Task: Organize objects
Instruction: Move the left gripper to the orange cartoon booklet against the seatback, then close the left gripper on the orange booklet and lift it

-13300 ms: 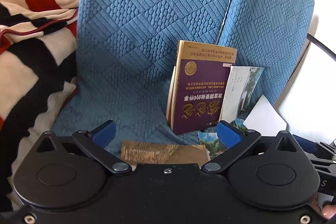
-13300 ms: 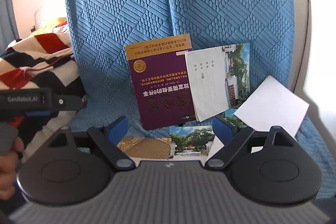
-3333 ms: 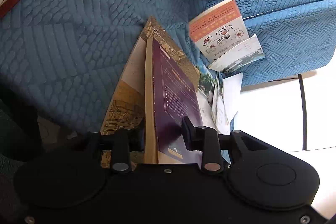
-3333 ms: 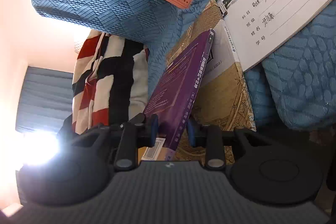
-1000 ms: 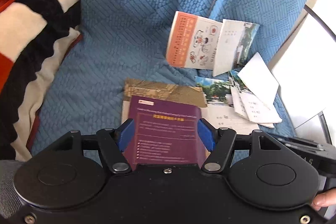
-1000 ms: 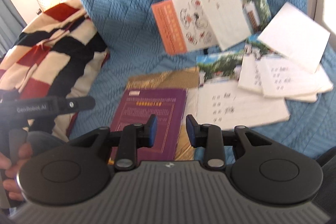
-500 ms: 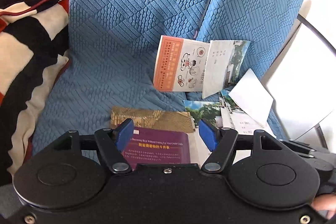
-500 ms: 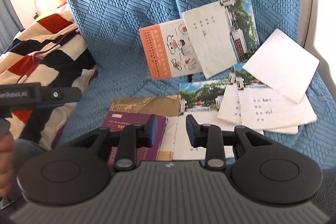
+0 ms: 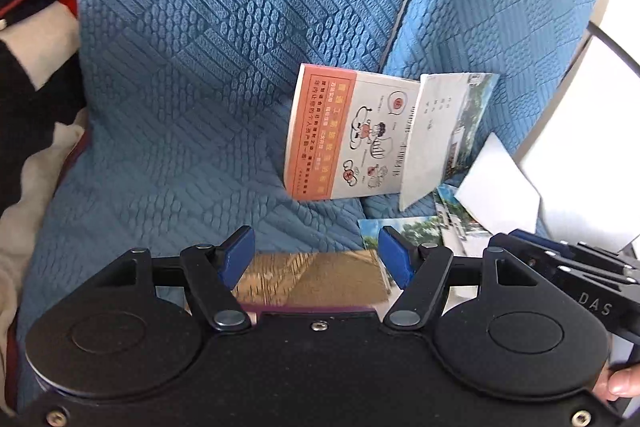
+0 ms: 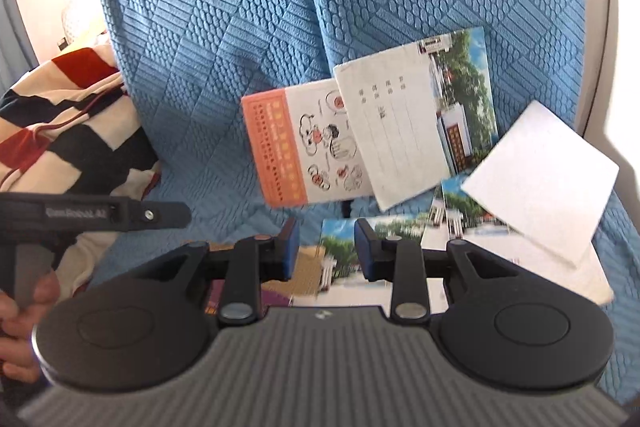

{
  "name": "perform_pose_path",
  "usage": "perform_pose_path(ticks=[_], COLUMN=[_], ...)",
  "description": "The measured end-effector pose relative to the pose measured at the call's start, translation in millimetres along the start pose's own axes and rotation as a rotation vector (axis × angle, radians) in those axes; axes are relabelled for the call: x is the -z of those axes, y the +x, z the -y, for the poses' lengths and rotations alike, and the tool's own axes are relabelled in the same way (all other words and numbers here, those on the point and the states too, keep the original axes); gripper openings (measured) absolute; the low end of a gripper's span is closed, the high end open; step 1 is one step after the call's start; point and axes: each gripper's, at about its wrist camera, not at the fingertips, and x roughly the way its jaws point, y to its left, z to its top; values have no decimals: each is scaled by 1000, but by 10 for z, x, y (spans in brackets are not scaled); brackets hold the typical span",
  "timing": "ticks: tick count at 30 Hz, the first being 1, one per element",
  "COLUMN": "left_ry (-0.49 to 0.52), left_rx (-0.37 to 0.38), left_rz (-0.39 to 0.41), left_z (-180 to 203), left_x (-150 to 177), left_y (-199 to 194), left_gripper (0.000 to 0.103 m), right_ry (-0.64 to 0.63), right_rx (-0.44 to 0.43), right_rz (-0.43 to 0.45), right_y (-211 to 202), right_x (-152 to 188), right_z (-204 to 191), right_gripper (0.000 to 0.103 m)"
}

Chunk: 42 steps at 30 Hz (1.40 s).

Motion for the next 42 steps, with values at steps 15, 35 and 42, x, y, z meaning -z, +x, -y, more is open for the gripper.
perform_pose_path(ticks=[15,35,42], left_ry=[80,163,181], left_rx=[5,43,134], left_rz=[-30,-16,-74], left_z=[-37,-118,-105], left_x=[-547,-1048,-1105], left_y=[715,1313,1567], left_gripper=[66,67,68], right_ry=[-14,34,12], right_rx=[8,19,17], right_rz=[24,-49,-77], right_y=[589,925,1027], right_x=[-332,-377,-311], right_z=[-51,49,8], right_gripper=[42,74,74])
